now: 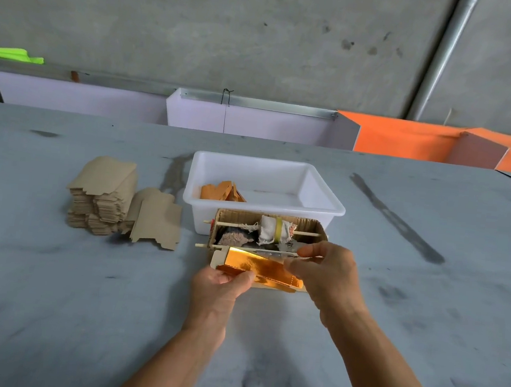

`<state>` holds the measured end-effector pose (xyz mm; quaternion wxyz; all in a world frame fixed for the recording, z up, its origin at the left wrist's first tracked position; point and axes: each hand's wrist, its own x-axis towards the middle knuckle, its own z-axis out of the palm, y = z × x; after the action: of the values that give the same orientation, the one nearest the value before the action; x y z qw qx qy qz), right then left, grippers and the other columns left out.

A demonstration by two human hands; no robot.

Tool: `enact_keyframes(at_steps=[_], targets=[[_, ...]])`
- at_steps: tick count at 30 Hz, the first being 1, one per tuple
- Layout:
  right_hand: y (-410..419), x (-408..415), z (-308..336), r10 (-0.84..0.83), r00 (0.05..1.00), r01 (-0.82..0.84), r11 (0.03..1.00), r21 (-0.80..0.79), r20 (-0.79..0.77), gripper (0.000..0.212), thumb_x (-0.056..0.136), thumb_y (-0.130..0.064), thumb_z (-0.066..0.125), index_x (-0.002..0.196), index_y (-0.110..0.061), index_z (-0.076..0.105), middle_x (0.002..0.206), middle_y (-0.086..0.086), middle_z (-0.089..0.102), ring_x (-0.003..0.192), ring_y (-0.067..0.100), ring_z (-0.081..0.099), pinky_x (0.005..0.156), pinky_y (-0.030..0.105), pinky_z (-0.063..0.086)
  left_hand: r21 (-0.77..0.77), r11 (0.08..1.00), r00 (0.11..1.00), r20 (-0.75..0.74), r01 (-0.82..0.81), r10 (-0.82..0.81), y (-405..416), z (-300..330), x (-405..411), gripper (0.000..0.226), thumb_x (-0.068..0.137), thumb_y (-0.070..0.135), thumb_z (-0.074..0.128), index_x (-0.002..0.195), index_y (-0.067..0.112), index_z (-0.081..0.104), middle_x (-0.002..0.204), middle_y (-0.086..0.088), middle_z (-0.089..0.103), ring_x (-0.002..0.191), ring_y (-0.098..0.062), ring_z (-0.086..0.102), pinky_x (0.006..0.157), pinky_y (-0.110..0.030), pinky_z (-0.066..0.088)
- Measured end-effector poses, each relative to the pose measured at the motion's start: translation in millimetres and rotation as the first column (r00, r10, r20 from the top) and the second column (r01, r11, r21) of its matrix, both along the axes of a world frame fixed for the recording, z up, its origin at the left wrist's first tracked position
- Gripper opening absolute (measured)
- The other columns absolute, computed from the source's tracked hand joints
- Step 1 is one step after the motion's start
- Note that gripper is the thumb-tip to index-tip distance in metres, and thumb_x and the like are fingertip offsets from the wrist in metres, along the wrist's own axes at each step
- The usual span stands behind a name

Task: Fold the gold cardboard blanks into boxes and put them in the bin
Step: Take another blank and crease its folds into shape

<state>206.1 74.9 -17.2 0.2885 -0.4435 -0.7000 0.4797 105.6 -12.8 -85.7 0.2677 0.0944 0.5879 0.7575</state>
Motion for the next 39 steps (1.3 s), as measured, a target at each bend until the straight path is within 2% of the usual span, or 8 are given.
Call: enact_keyframes(at_steps=[5, 10, 17, 22, 26, 30, 35, 39], targets=[[-4, 3, -10, 0.008, 0.997, -0.007, 1.000, 0.020, -0.072, 0.019, 0.077, -0.009, 0.075, 0.067, -0.016, 0.060, 0.068, 0.001, 0.062, 0.059, 0.009, 0.055, 0.039, 0.011, 0.037, 0.018, 0.999, 0.998, 0.064, -0.031, 0.030, -2, 4, 3, 0.020, 0.072, -0.006, 0.075, 0.073, 0.006, 0.060, 0.061, -0.002, 0.070, 0.069, -0.022, 0.068, 0.055, -0.016, 0.053], [-6, 4, -23, 0.045, 0.993, -0.036, 0.996, 0.082, -0.110, 0.020, 0.077, -0.004, 0.073, 0.066, -0.017, 0.062, 0.061, -0.004, 0.065, 0.053, 0.003, 0.056, 0.051, 0.016, 0.039, 0.037, 0.999, 0.996, 0.088, -0.014, 0.011, -5, 10, 1, 0.018, 0.073, -0.006, 0.074, 0.084, -0.004, 0.060, 0.071, -0.010, 0.069, 0.063, -0.016, 0.070, 0.068, -0.027, 0.057], [3, 6, -39, 0.058, 0.994, -0.042, 0.985, 0.170, -0.093, 0.031, 0.082, 0.003, 0.065, 0.069, -0.026, 0.068, 0.072, 0.002, 0.069, 0.065, 0.017, 0.060, 0.061, 0.028, 0.046, 0.061, 0.998, 0.996, 0.083, -0.035, 0.030, -7, 18, 5, 0.013, 0.075, -0.015, 0.067, 0.074, -0.002, 0.062, 0.067, -0.012, 0.066, 0.060, -0.022, 0.064, 0.056, -0.025, 0.058], [11, 5, -41, 0.049, 0.995, -0.035, 0.987, 0.157, -0.091, 0.034, 0.082, -0.001, 0.066, 0.066, -0.032, 0.068, 0.066, -0.007, 0.067, 0.057, 0.006, 0.053, 0.059, 0.025, 0.044, 0.054, 0.998, 0.997, 0.065, -0.034, 0.030, -11, 19, 6, 0.017, 0.078, -0.016, 0.064, 0.073, 0.000, 0.062, 0.057, -0.006, 0.066, 0.048, -0.015, 0.064, 0.051, -0.025, 0.057], [14, 9, -43, 0.051, 0.996, -0.043, 0.993, 0.111, -0.068, 0.026, 0.083, -0.003, 0.068, 0.072, -0.027, 0.071, 0.071, -0.007, 0.068, 0.064, 0.006, 0.056, 0.062, 0.021, 0.043, 0.055, 0.997, 0.996, 0.074, -0.047, 0.043, -12, 19, 7, 0.017, 0.078, -0.016, 0.064, 0.072, 0.000, 0.061, 0.054, -0.006, 0.064, 0.046, -0.015, 0.063, 0.049, -0.024, 0.056], [7, 19, -38, 0.029, 0.981, -0.016, 0.997, 0.073, -0.191, 0.027, 0.082, -0.003, 0.069, 0.075, -0.028, 0.071, 0.067, -0.008, 0.067, 0.047, -0.004, 0.051, 0.049, 0.010, 0.036, 0.075, 0.996, 0.997, 0.054, -0.050, 0.046, -13, 19, 8, 0.018, 0.078, -0.016, 0.063, 0.074, 0.002, 0.062, 0.056, -0.005, 0.066, 0.048, -0.015, 0.064, 0.053, -0.026, 0.058], [-23, 19, -28, 0.128, 0.869, -0.184, 0.980, -0.073, -0.478, 0.024, 0.079, 0.010, 0.066, 0.076, -0.013, 0.072, 0.063, -0.006, 0.070, 0.054, -0.002, 0.059, 0.052, 0.008, 0.043, 0.137, 0.989, 0.998, 0.049, -0.051, 0.044, -12, 19, 14, 0.017, 0.081, -0.014, 0.062, 0.077, 0.003, 0.065, 0.065, -0.012, 0.069, 0.055, -0.019, 0.067, 0.056, -0.027, 0.058], [-36, 14, -27, 0.161, 0.814, -0.260, 0.960, -0.103, -0.559, 0.019, 0.078, 0.012, 0.065, 0.079, -0.007, 0.070, 0.060, -0.007, 0.068, 0.053, -0.004, 0.058, 0.050, 0.006, 0.041, 0.188, 0.981, 0.997, 0.055, -0.056, 0.046, -14, 23, 20, 0.016, 0.082, -0.012, 0.061, 0.078, 0.002, 0.066, 0.068, -0.011, 0.071, 0.062, -0.020, 0.070, 0.056, -0.026, 0.058]])
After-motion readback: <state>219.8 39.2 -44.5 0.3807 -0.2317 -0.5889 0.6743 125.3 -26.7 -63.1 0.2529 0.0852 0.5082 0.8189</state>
